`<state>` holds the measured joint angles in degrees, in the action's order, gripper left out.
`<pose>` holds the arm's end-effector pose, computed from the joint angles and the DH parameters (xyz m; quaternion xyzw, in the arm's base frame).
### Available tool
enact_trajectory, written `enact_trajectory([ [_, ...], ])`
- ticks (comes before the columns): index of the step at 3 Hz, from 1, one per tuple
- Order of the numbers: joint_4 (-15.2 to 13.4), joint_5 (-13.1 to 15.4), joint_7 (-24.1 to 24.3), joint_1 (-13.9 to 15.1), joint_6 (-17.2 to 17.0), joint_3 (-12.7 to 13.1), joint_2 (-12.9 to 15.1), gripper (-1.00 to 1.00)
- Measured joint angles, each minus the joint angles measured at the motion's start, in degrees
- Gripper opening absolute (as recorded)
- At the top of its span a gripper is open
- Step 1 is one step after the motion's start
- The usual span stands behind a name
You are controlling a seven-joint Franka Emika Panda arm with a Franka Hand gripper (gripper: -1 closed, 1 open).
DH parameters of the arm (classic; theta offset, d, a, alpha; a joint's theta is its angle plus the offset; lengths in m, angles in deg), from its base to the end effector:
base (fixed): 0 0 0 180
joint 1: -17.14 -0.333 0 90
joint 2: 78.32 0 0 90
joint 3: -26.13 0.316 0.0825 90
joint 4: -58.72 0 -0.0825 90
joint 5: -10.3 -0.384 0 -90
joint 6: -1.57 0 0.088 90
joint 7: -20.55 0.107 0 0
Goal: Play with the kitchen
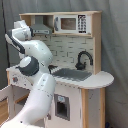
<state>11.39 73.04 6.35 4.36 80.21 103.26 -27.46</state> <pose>0.5236 0.4886 0.5866 0.7990 0.5927 0.0837 0.0581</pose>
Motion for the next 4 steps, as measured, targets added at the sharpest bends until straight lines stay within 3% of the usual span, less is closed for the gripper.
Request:
enact_trajectory([
  [2, 0.0, 0.0, 6.9, 0.4, -9.4, 0.8, -3.3, -1.00],
  [4, -0.6, 0.0, 15.2, 0.4, -17.4, 4.6, -4.4, -1.00],
])
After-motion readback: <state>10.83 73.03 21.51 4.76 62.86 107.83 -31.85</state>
